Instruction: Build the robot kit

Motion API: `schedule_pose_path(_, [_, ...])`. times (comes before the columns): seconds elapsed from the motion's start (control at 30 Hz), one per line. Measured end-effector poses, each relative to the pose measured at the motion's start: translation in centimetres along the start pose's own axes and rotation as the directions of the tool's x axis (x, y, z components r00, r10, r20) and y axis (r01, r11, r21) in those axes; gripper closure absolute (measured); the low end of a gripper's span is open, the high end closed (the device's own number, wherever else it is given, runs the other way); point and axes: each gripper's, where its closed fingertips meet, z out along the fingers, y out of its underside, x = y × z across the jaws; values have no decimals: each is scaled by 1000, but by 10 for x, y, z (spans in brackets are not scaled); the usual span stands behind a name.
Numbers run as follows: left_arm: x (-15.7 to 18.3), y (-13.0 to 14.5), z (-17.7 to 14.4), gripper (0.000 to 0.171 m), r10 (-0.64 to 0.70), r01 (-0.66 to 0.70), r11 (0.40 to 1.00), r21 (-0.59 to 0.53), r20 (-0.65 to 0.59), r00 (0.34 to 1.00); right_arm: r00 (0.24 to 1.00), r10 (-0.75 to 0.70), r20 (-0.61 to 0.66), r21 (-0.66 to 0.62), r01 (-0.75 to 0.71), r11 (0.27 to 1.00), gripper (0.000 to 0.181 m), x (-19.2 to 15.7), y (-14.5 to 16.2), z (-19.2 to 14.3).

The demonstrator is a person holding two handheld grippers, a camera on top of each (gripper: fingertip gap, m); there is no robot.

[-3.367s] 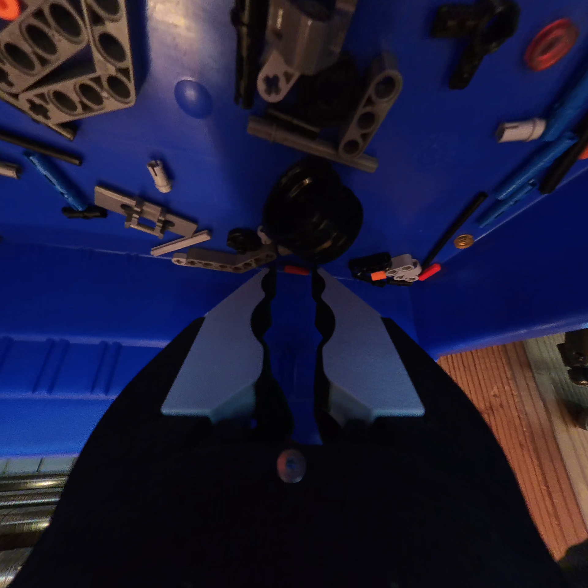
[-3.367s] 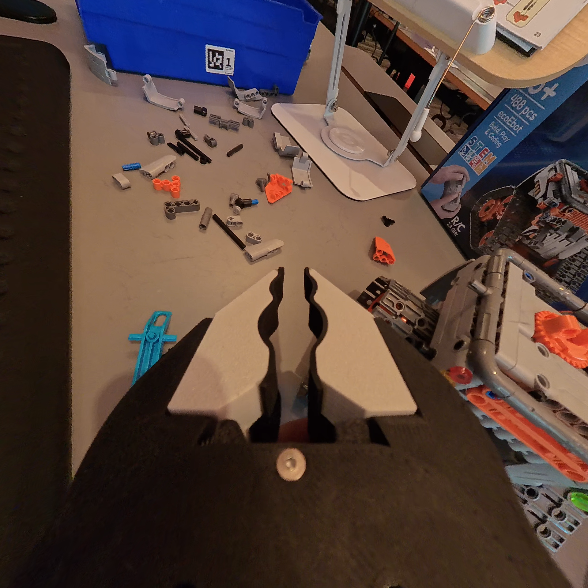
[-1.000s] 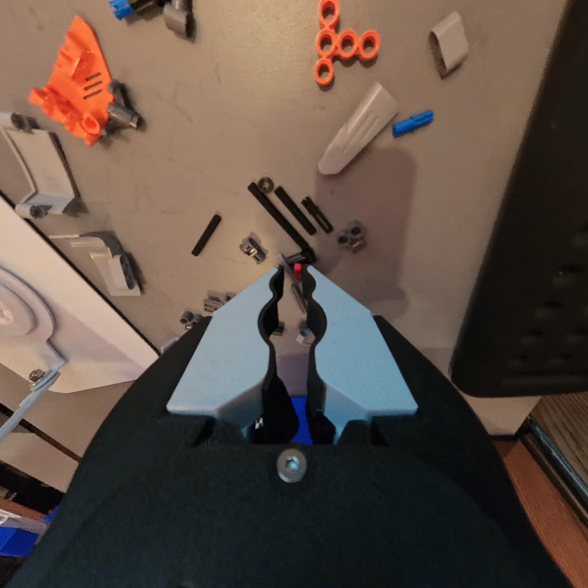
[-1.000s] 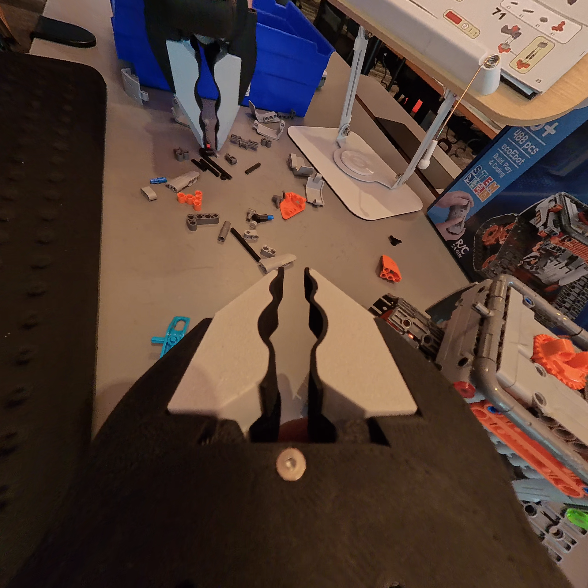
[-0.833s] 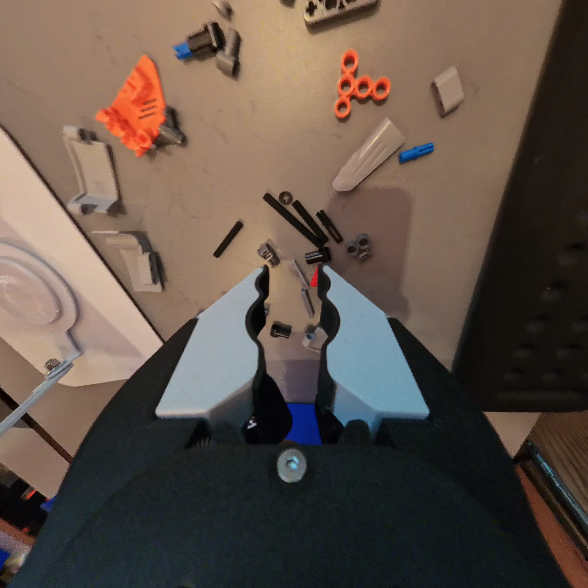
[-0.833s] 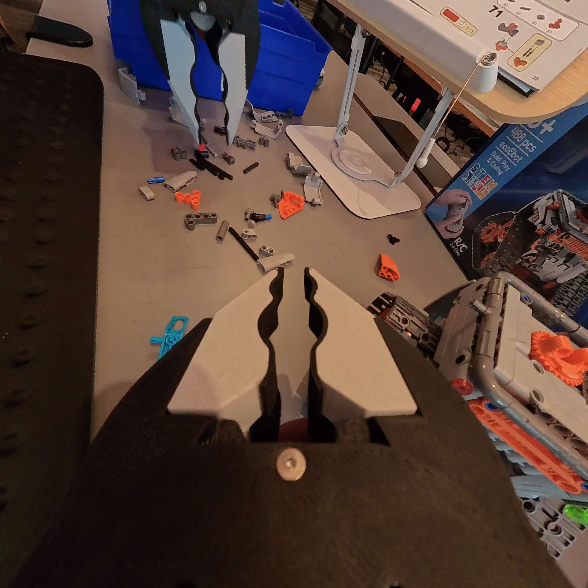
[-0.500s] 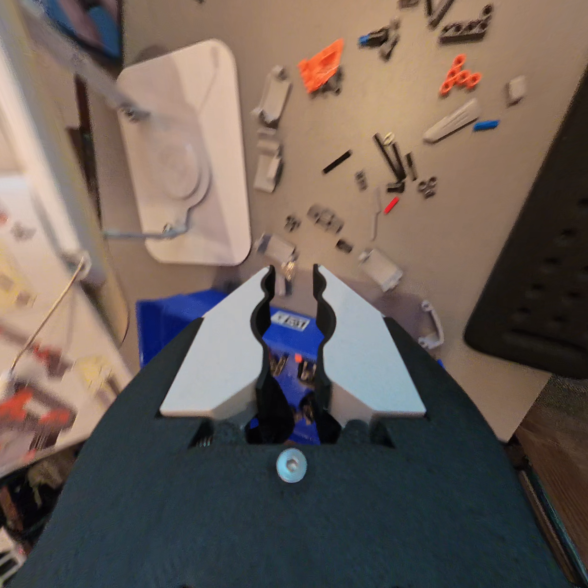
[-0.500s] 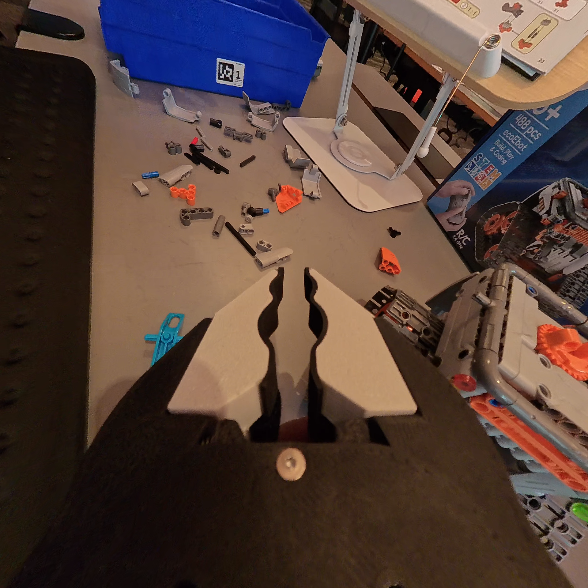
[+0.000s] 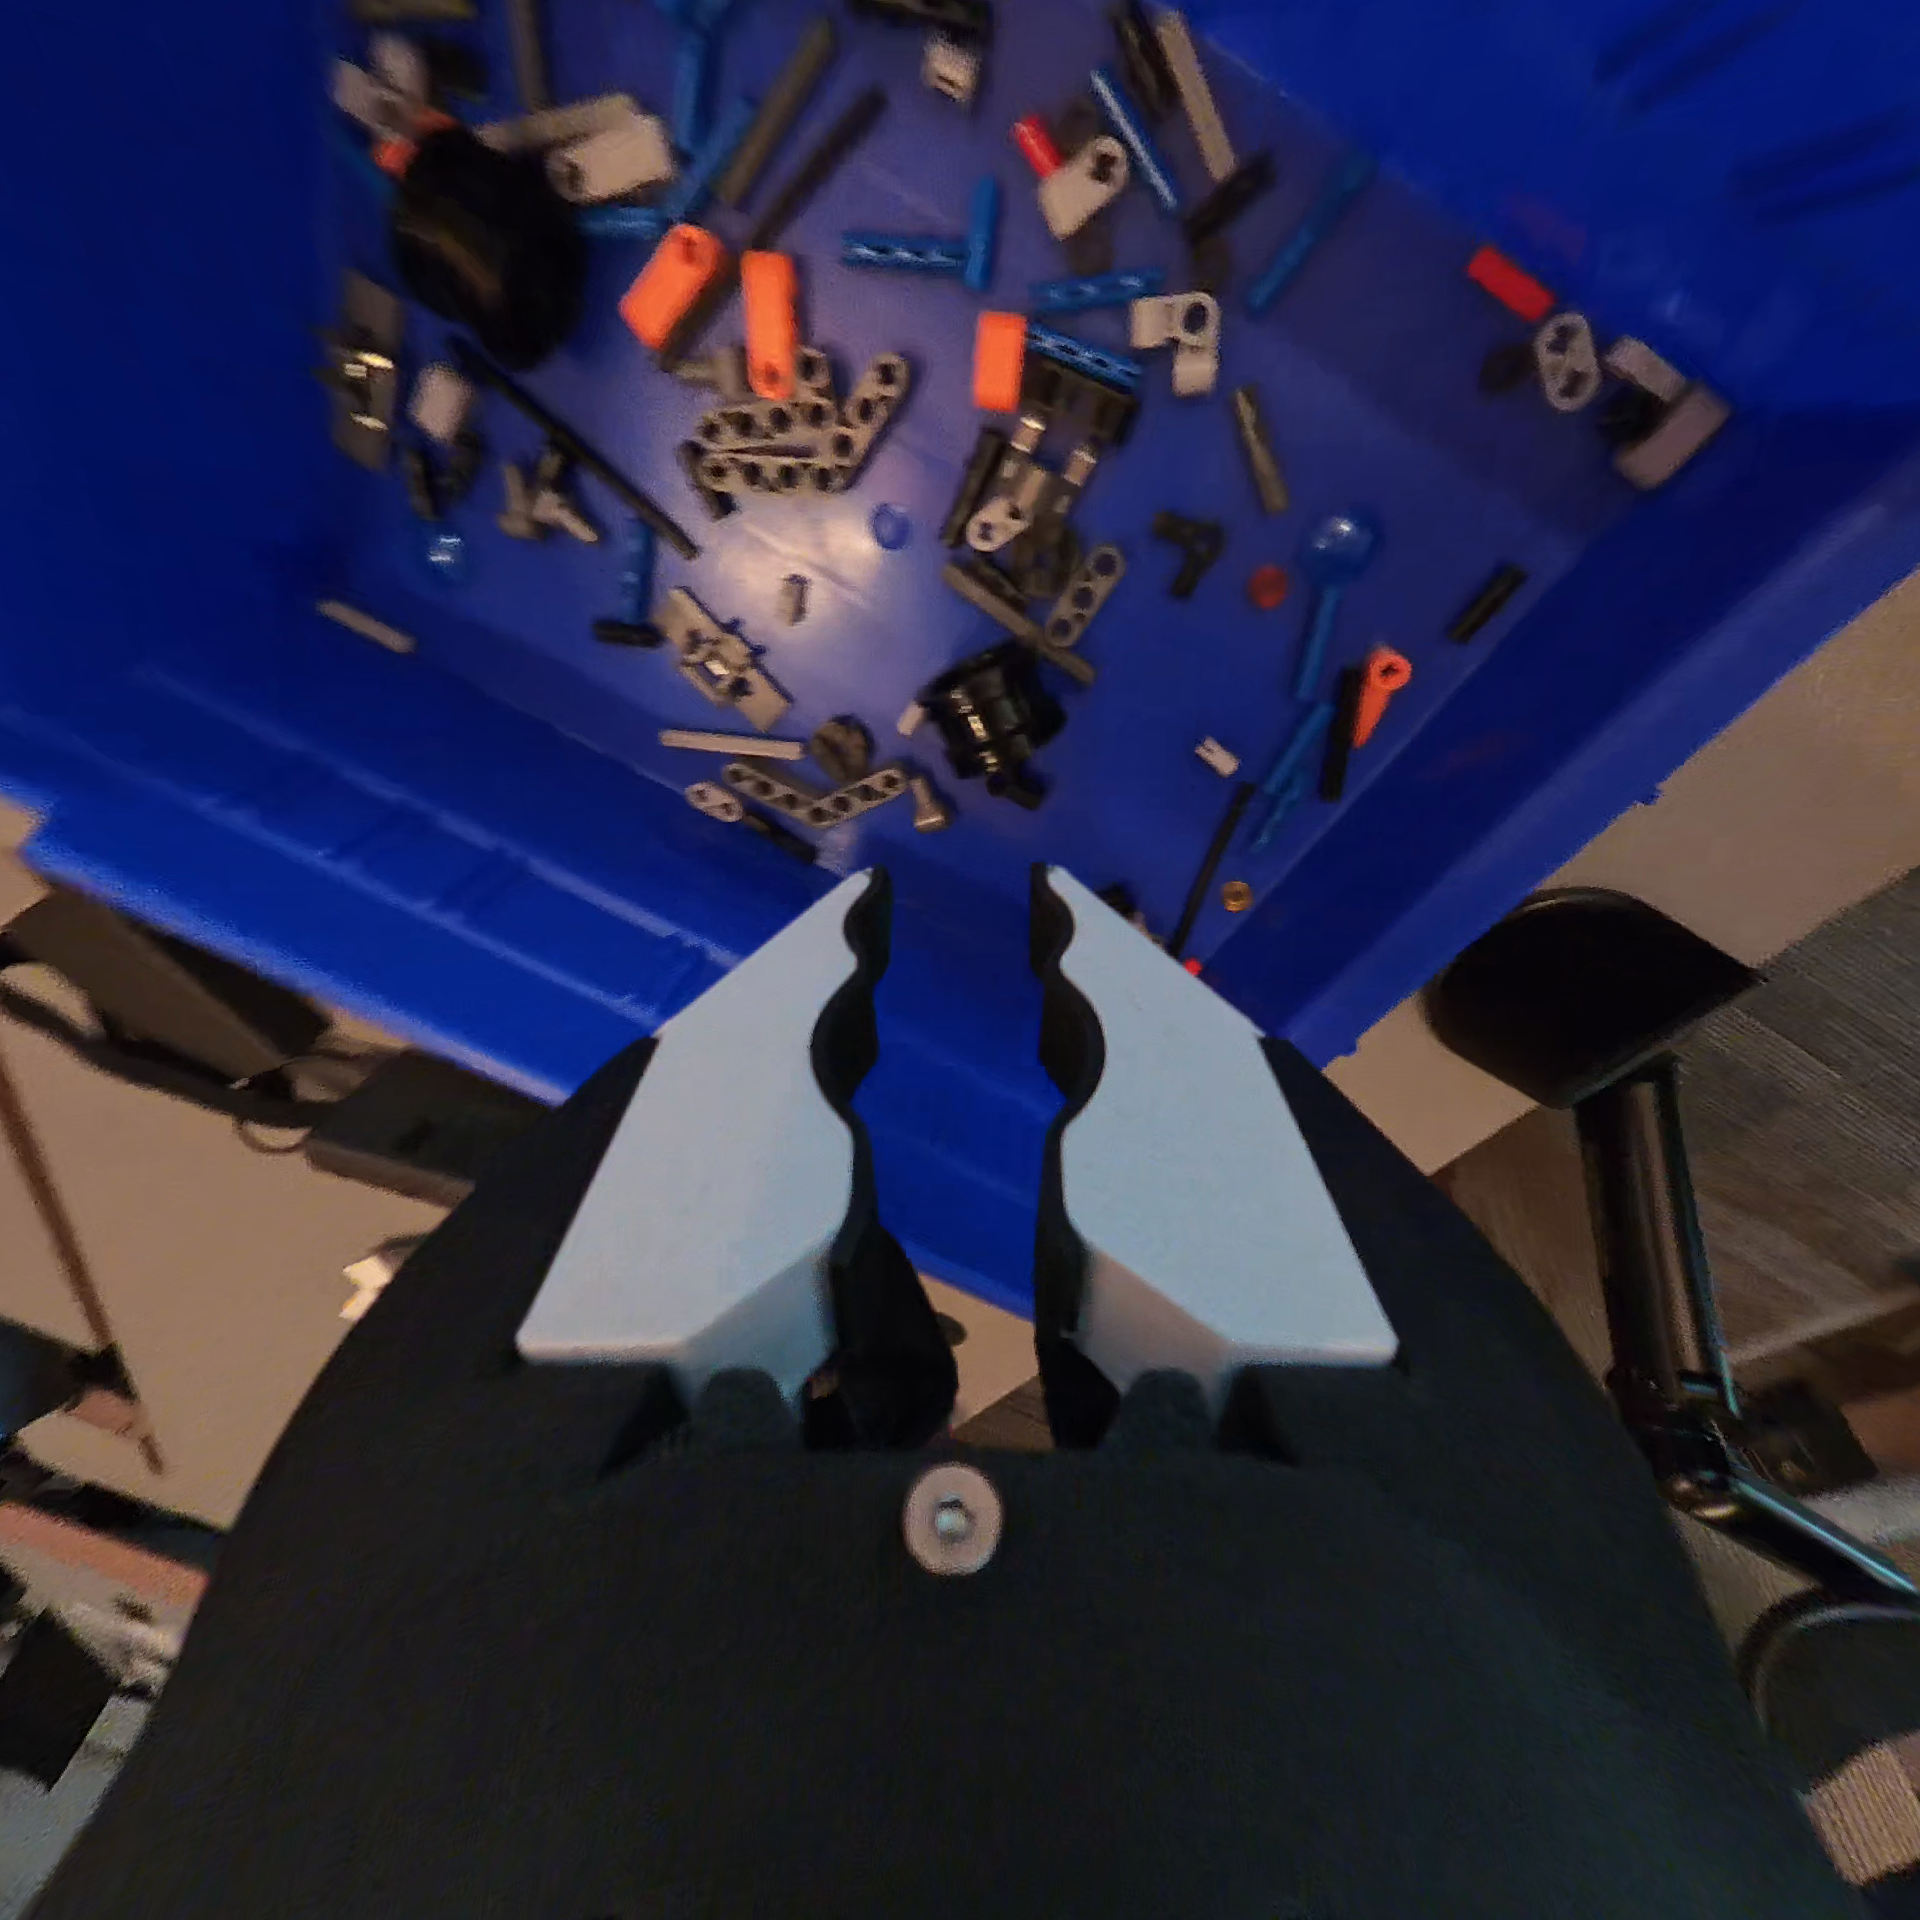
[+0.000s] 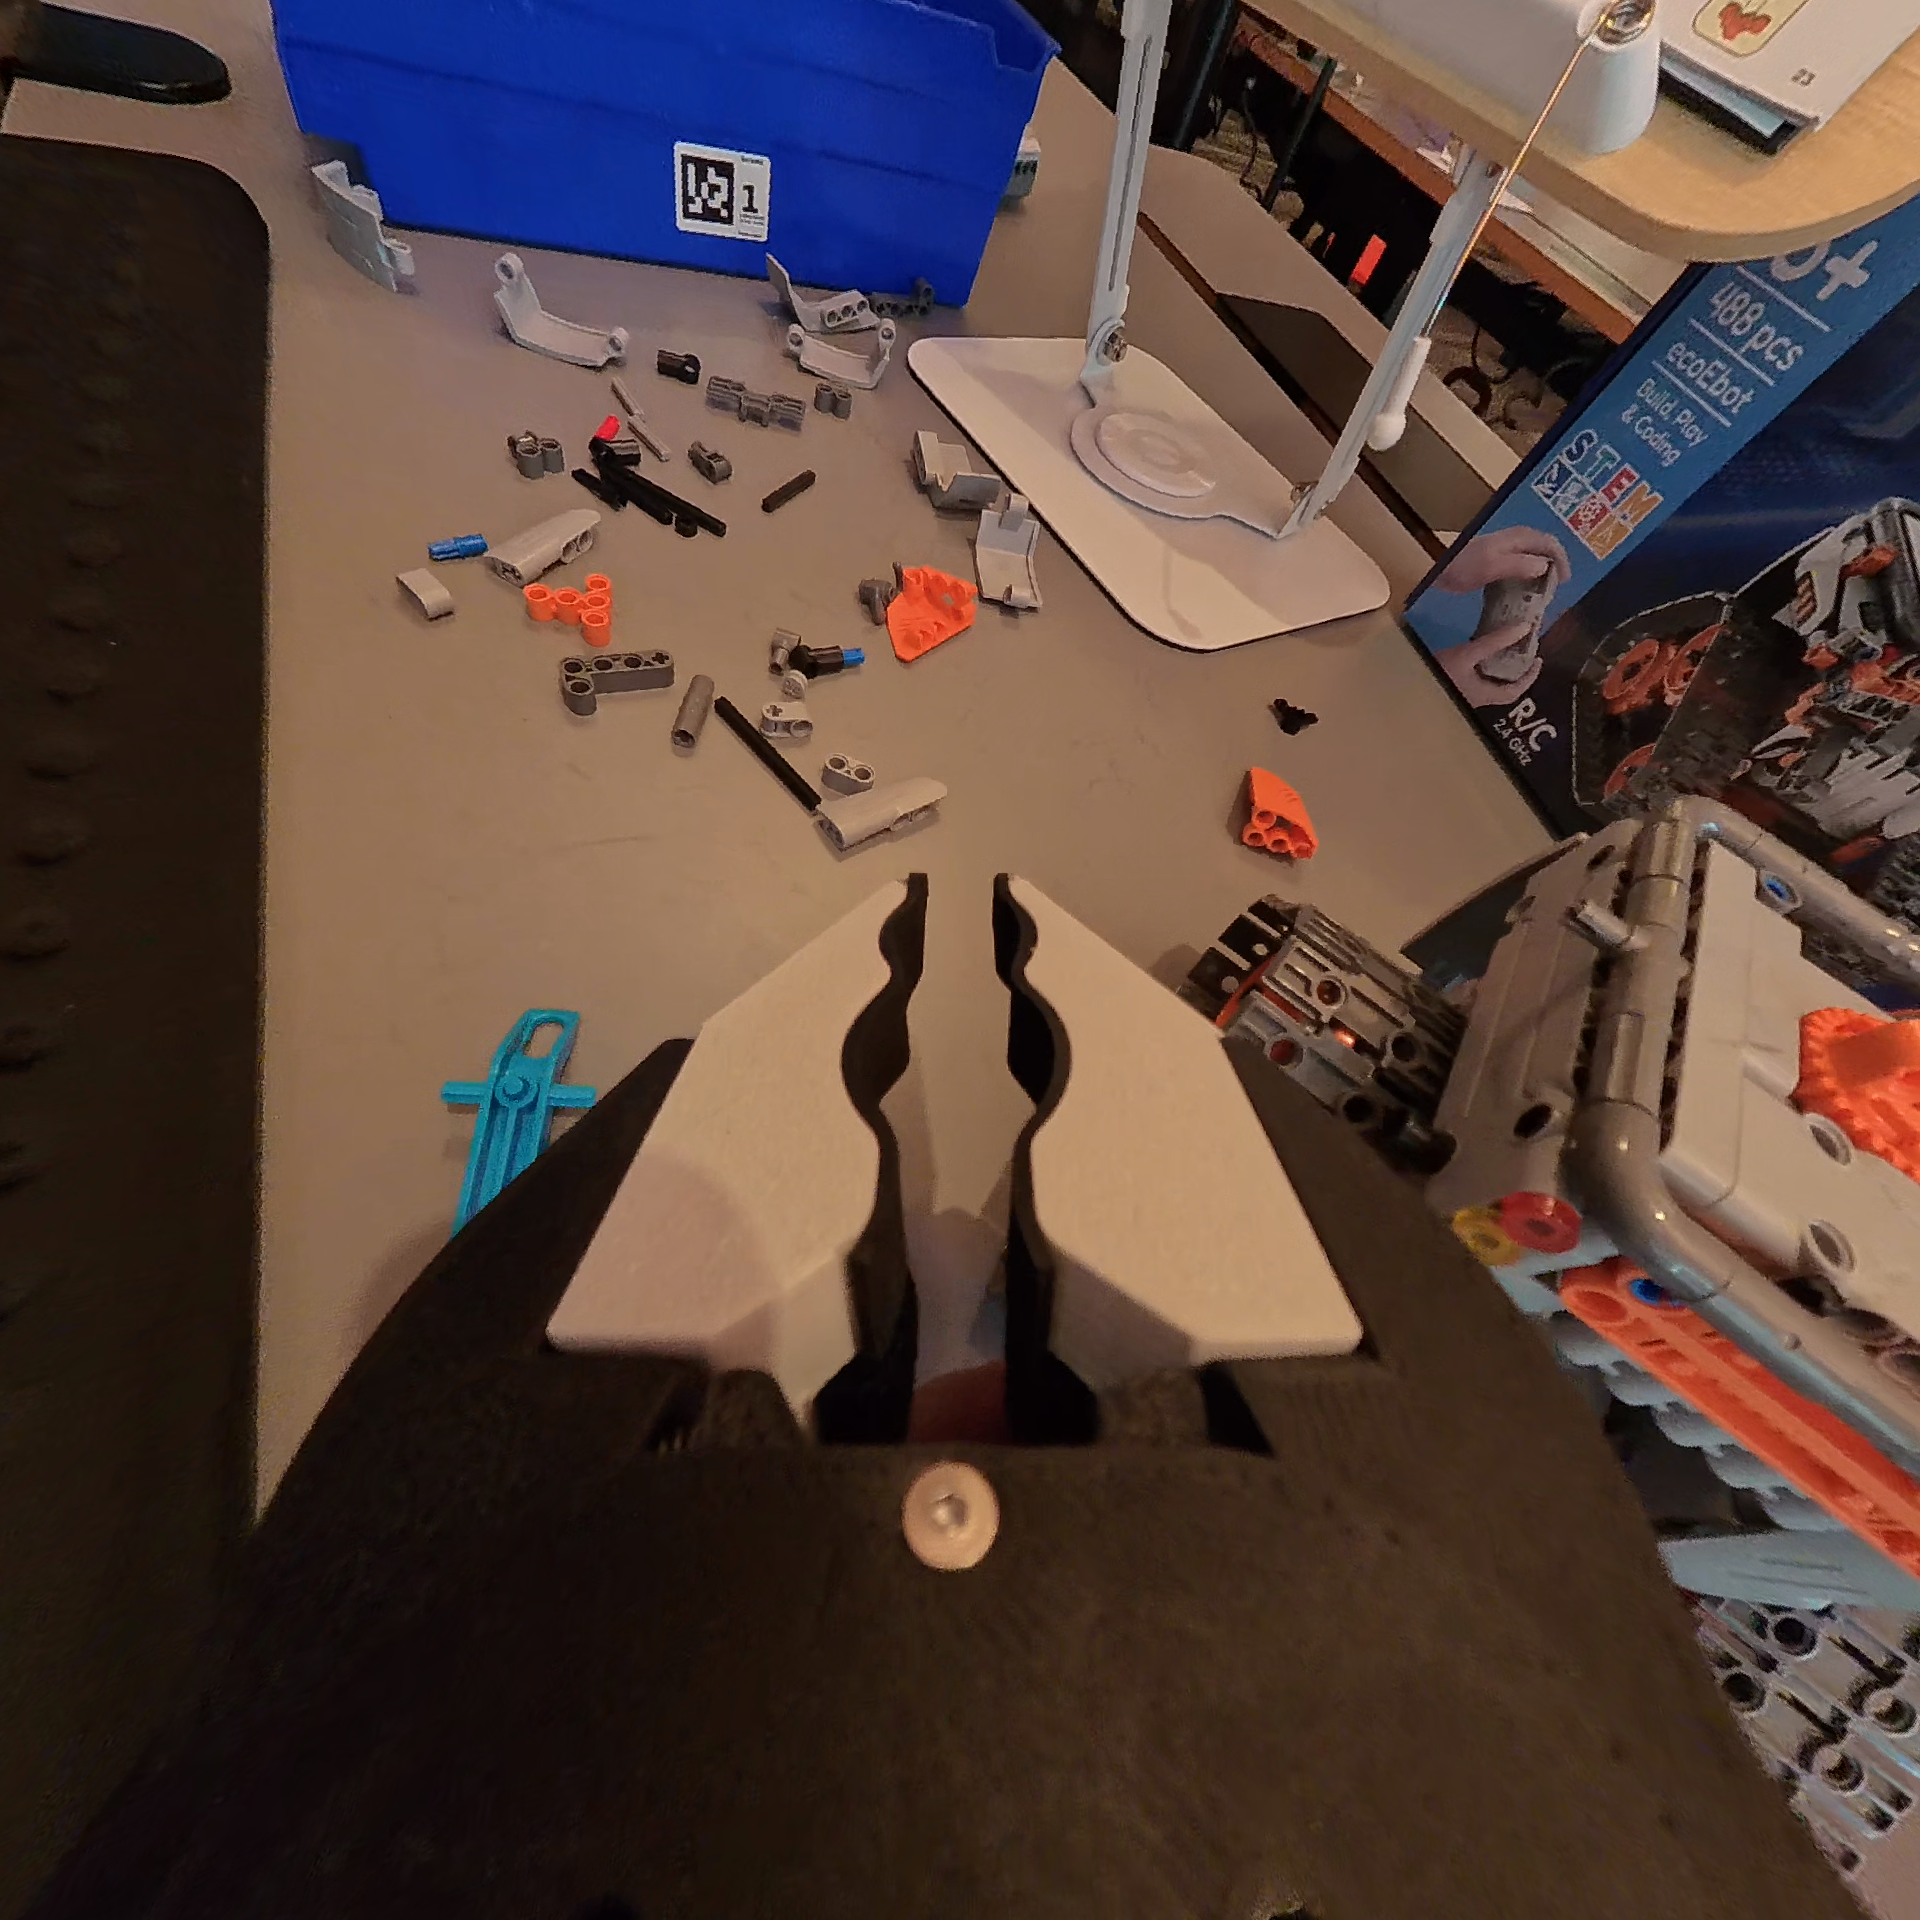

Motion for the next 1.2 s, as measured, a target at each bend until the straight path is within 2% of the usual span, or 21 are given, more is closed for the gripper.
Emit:
schedule_pose_path(0.13, [20, -4, 15, 145, 58, -59, 998, -9, -92, 994, 1000, 27, 10, -2, -27, 1000, 171, 2, 5, 2])
schedule_pose_path(0.27, [33, -18, 15, 144, 136, -128, 990, 58, -153, 979, 998, 46, 30, 20, -47, 999, 170, 3, 7, 1])
schedule_pose_path(0.47, [32, -48, 11, 143, 256, -232, 958, 169, -139, 956, 999, 33, 43, 62, -35, 997, 168, 3, 2, -2])
schedule_pose_path(0.63, [24, -70, 16, 140, 344, -312, 919, 240, -105, 933, 997, 81, 17, 114, -82, 990, 165, 15, -5, -9])
schedule_pose_path(0.73, [12, -81, 18, 140, 345, -315, 907, 280, -64, 936, 995, 104, -9, 115, -102, 988, 164, 22, -3, -10])
schedule_pose_path(0.9, [4, -105, 19, 143, 290, -253, 873, 416, -27, 957, 992, 111, -52, 92, -106, 990, 164, 30, 1, -7])
schedule_pose_path(1.07, [8, -103, 41, 150, 219, -170, 906, 387, -85, 972, 990, 121, -66, 78, -116, 990, 164, 34, 6, -6])
schedule_pose_path(1.2, [2, -99, 51, 155, 171, -139, 923, 359, -59, 983, 990, 120, -69, 79, -114, 990, 165, 34, 6, -7])
